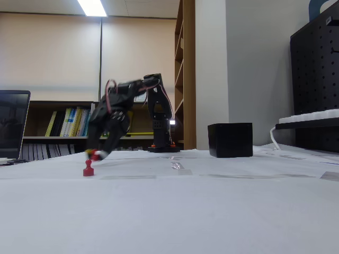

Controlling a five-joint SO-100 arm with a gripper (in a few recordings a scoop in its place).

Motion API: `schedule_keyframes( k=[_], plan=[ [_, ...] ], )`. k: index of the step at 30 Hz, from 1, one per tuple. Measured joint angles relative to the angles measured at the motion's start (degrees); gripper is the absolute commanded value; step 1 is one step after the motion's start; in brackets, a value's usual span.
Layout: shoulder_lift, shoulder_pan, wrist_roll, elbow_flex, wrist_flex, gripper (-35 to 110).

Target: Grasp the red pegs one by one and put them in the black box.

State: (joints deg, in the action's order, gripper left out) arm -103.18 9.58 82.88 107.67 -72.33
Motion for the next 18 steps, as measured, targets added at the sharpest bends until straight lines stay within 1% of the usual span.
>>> schedule_keyframes(
  k=[3,6,10,12,15,18],
  plan=[
    [7.7,-11.2,9.9,3.9,-20.1,0],
    [12.5,-23.2,17.6,8.5,-27.6,0],
    [14.4,-36.6,23.3,11.4,-29.8,0],
    [14.4,-41.6,25.1,11.5,-30.1,0],
    [14.3,-46.4,27.0,9.1,-29.1,0],
    [13.8,-48.8,28.7,5.1,-26.5,0]
  ],
)
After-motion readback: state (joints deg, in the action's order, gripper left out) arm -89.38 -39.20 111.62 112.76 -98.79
